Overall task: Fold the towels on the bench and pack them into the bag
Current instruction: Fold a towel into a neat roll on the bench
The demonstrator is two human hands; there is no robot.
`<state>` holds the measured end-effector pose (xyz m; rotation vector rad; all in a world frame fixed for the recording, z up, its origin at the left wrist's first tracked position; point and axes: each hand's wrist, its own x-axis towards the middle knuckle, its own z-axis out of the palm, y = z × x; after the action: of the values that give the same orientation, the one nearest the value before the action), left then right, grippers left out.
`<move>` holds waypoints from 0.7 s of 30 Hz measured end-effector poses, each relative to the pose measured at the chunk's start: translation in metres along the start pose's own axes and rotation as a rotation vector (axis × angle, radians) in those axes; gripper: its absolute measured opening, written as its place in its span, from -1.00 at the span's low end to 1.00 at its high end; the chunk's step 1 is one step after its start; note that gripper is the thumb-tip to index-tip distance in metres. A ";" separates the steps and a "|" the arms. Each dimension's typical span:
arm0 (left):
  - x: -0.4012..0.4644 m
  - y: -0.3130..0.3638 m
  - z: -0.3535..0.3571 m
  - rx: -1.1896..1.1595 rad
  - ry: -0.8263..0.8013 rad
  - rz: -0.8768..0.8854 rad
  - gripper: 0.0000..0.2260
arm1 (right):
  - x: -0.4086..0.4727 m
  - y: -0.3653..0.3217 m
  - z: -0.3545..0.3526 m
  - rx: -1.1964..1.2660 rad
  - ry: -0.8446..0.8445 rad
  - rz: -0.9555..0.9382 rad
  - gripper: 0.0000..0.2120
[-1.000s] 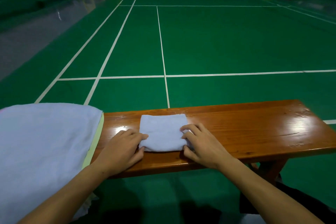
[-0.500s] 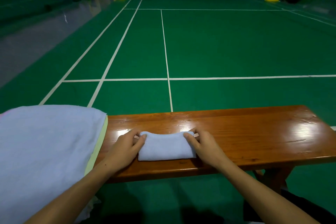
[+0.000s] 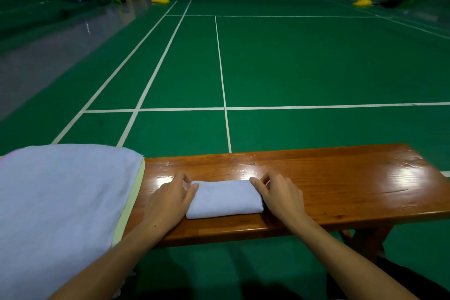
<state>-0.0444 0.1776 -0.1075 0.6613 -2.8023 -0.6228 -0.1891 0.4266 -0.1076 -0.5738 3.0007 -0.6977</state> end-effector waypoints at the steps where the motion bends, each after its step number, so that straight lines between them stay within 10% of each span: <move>1: -0.003 0.000 -0.001 0.044 0.081 0.065 -0.82 | -0.003 -0.002 -0.003 0.007 0.052 -0.034 -0.68; 7: -0.018 0.017 0.014 0.183 0.075 0.633 -0.62 | -0.036 -0.023 0.009 -0.079 0.019 -0.664 -0.60; 11: -0.018 0.009 0.014 0.321 -0.096 0.506 -0.46 | -0.034 -0.009 0.014 -0.160 -0.225 -0.568 -0.47; 21: -0.005 0.005 -0.009 0.040 -0.110 0.186 -0.51 | -0.021 -0.007 -0.005 -0.035 -0.170 -0.422 -0.75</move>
<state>-0.0398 0.1809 -0.0979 0.3777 -2.9395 -0.5859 -0.1670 0.4302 -0.1019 -1.2223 2.7605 -0.5710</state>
